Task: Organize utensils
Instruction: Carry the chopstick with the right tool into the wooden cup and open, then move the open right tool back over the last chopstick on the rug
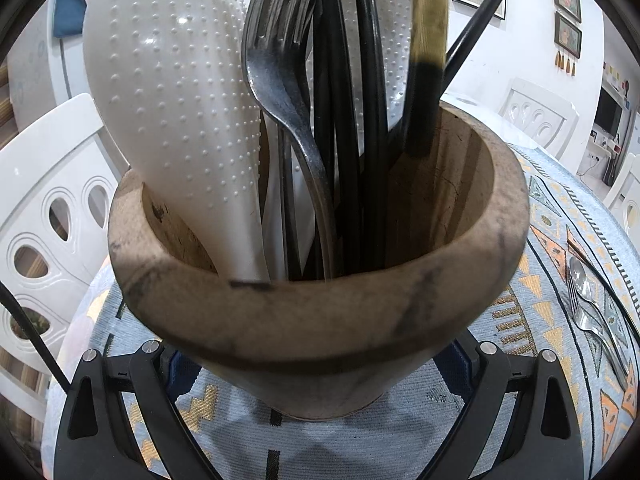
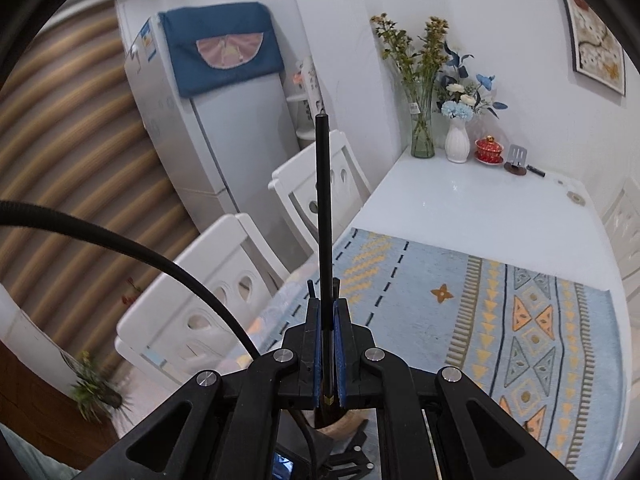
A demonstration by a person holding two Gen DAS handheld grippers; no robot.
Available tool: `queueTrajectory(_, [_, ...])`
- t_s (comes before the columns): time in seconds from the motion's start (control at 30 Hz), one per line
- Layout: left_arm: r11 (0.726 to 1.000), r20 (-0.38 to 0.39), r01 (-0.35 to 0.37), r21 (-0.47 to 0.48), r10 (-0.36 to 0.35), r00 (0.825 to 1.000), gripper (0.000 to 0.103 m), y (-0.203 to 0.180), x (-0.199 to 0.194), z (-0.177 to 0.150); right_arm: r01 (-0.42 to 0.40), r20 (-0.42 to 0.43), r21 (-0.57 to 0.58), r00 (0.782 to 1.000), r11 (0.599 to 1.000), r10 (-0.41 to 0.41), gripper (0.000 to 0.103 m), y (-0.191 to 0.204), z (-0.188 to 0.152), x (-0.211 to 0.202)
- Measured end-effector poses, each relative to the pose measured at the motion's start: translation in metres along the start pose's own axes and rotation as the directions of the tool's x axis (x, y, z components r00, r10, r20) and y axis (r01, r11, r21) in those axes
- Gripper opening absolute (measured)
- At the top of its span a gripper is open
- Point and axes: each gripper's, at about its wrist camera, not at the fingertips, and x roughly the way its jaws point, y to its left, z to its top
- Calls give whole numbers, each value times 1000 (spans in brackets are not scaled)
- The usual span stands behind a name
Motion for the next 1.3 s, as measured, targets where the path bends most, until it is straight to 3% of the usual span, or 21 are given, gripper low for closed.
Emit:
queueTrajectory(0.27, [1000, -1, 1, -1, -1, 1000, 95, 0, -1, -1, -79, -85, 43, 993, 996, 82, 13, -5, 6, 4])
queueTrajectory(0.4, [1000, -2, 1, 0, -1, 1000, 95, -1, -1, 0, -121, 2, 102, 993, 987, 122, 23, -20, 16, -18])
queueTrajectory(0.5, [1000, -2, 1, 0, -1, 1000, 95, -1, -1, 0, -94, 81, 125, 993, 988, 84, 42, -31, 24, -40])
queueTrajectory(0.6, [1000, -2, 1, 0, -1, 1000, 95, -1, -1, 0, -77, 125, 136, 990, 988, 60, 44, -41, 30, -58])
queueTrajectory(0.8, [1000, -2, 1, 0, -1, 1000, 95, -1, -1, 0, 65, 172, 144, 981, 987, -89, 46, -66, 29, -91])
queueTrajectory(1.0, [1000, -2, 1, 0, -1, 1000, 95, -1, -1, 0, 188, 93, 216, 973, 958, -212, 47, -104, 6, -97])
queueTrajectory(1.3, [1000, -3, 0, 0, 0, 1000, 95, -1, -1, 0, 301, -100, 323, 954, 897, -284, 47, -158, -47, -78])
